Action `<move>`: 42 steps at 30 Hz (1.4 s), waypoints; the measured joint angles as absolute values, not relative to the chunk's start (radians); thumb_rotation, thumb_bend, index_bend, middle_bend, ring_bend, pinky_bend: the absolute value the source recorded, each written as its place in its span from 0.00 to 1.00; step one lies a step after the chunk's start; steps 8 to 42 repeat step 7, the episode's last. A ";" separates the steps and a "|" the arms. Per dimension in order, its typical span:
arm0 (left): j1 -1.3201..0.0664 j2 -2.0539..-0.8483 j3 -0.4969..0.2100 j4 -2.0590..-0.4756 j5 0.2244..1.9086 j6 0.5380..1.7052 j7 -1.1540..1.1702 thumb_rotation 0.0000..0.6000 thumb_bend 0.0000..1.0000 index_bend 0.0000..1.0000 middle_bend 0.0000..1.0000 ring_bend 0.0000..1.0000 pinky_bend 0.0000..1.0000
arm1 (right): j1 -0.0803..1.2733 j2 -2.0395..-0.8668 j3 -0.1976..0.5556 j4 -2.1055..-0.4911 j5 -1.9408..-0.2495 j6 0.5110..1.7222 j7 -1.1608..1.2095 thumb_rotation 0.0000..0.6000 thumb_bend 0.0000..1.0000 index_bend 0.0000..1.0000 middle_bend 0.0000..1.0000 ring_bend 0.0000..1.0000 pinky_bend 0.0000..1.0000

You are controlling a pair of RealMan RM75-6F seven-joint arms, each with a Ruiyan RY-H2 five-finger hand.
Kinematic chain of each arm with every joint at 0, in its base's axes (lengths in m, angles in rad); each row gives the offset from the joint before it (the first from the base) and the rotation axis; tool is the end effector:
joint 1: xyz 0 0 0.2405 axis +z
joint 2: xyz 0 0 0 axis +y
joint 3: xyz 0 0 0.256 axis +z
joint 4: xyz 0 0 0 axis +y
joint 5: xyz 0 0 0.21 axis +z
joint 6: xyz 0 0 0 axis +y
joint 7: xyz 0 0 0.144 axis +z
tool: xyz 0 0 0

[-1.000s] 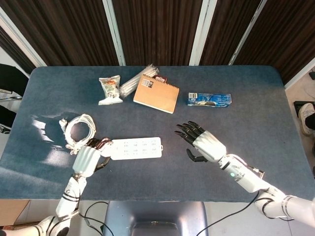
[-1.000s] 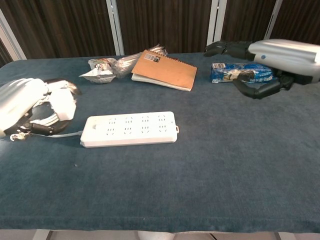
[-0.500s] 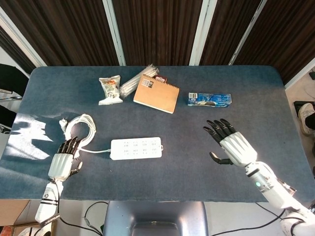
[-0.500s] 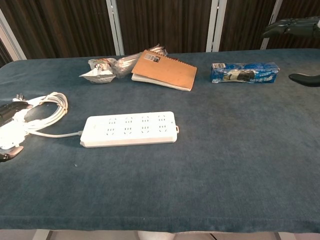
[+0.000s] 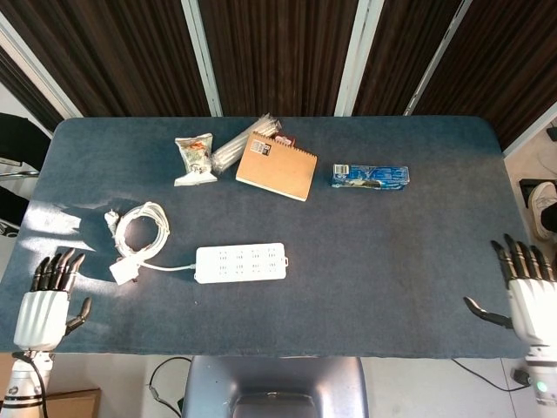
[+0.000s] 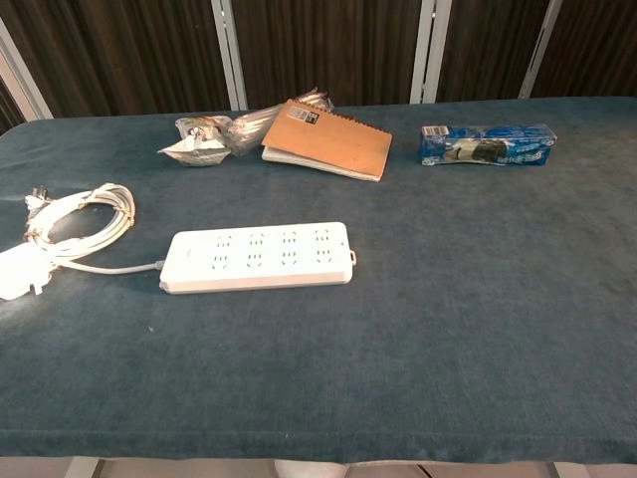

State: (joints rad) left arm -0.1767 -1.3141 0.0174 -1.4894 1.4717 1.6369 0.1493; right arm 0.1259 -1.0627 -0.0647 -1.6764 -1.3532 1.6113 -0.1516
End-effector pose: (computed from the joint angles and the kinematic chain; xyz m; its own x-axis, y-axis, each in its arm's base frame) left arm -0.2985 0.1950 0.1187 0.4600 -0.1160 0.8803 0.8823 -0.0523 -0.4679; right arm -0.3178 -0.1681 0.1818 0.5328 0.0089 0.8462 -0.8415 0.1110 0.5287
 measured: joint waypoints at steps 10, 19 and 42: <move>-0.145 -1.311 0.002 -1.436 1.522 1.684 0.134 1.00 0.39 0.00 0.00 0.00 0.05 | 0.080 -1.072 -0.052 -1.618 -1.406 1.641 -0.072 0.75 0.30 0.00 0.00 0.00 0.00; -0.145 -1.311 0.002 -1.436 1.522 1.684 0.134 1.00 0.39 0.00 0.00 0.00 0.05 | 0.080 -1.072 -0.052 -1.618 -1.406 1.641 -0.072 0.75 0.30 0.00 0.00 0.00 0.00; -0.145 -1.311 0.002 -1.436 1.522 1.684 0.134 1.00 0.39 0.00 0.00 0.00 0.05 | 0.080 -1.072 -0.052 -1.618 -1.406 1.641 -0.072 0.75 0.30 0.00 0.00 0.00 0.00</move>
